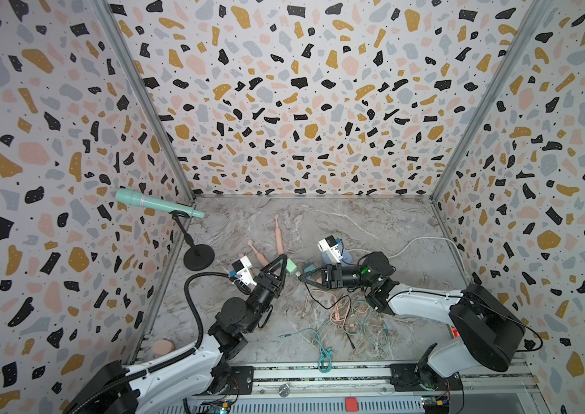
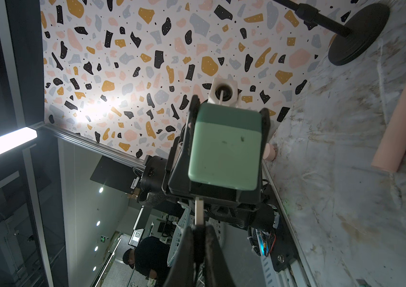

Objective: Charge the electric toothbrush
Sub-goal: Insert the charging cable into the plug.

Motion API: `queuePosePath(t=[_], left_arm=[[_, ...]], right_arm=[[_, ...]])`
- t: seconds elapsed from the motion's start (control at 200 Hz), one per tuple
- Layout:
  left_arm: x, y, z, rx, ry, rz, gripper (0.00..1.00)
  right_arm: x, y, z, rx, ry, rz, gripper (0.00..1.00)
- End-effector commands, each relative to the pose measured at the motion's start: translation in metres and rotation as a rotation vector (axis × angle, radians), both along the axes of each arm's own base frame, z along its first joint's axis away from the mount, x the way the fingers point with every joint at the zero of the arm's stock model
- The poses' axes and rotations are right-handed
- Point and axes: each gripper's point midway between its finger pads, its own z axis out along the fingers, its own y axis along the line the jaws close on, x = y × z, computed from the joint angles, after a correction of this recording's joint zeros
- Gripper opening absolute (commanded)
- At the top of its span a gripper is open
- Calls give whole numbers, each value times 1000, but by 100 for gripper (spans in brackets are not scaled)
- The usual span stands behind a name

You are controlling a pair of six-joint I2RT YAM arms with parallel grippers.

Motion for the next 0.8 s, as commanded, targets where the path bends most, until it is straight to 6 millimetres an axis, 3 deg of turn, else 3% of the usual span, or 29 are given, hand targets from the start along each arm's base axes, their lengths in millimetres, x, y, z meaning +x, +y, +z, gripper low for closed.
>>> queuePosePath(t=[0.0, 0.796], left_arm=[[-5, 0, 14, -31, -59, -2, 0], [-10, 0, 10, -51, -55, 0, 0]], right_arm=[[-3, 2, 22, 43, -55, 19, 0], [7, 2, 11, 17, -29, -4, 0]])
